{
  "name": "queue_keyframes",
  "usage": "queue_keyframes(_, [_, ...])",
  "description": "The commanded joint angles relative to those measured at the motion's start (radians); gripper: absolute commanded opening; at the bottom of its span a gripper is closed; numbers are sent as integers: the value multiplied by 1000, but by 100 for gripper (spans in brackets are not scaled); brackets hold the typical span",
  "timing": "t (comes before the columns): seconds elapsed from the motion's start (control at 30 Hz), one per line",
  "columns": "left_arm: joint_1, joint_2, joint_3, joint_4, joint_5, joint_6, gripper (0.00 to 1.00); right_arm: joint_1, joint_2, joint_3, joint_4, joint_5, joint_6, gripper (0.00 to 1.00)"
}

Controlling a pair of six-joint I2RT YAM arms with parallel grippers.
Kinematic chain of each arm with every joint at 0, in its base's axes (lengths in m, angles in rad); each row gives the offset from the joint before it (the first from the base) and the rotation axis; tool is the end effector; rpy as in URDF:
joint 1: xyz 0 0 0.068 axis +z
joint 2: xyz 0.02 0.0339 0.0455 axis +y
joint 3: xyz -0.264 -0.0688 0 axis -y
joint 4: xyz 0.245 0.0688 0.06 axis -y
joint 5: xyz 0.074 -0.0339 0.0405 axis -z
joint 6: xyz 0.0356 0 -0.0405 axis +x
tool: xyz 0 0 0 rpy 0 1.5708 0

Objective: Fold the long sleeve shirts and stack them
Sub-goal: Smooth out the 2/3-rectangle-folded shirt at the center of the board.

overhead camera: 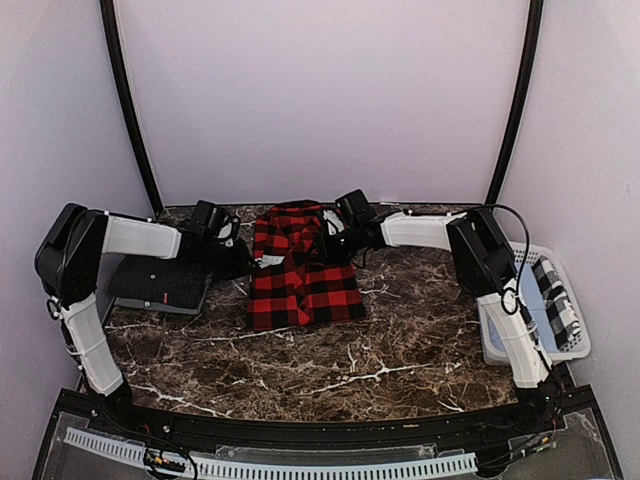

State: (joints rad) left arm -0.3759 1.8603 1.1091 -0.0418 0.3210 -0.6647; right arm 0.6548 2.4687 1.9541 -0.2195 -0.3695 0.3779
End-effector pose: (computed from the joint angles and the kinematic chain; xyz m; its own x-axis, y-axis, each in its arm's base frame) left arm 0.3596 -0.1540 0.1664 -0.8635 -0.2884 -0.4137 0.0275 0.7921 -0.6098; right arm 0.4275 0.3444 0.1379 -0.7819 -0.1665 -0.6008 -0.5294 0.6862 0.4988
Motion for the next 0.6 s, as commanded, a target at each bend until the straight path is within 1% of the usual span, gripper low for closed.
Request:
queue_keyframes(0.0, [5, -135, -29, -31, -11, 17, 17, -47, -116, -3, -11, -45, -20, 43])
queue_keyframes(0.17, [-10, -186, -70, -18, 34, 1, 18, -48, -215, -154, 58, -103, -2, 43])
queue_keyframes(0.27, [-31, -199, -101, -11, 61, -21, 18, -47, -256, -255, 118, -129, 19, 41])
queue_keyframes(0.37, [-60, -216, -142, 24, 86, -48, 18, -50, -262, -321, 167, -142, 35, 38])
queue_keyframes(0.47, [-77, -229, -206, 64, 114, -84, 18, -56, -242, -344, 166, -158, 47, 34])
queue_keyframes(0.57, [-81, -234, -268, 149, 155, -124, 17, -61, -257, -399, 186, -155, 67, 34])
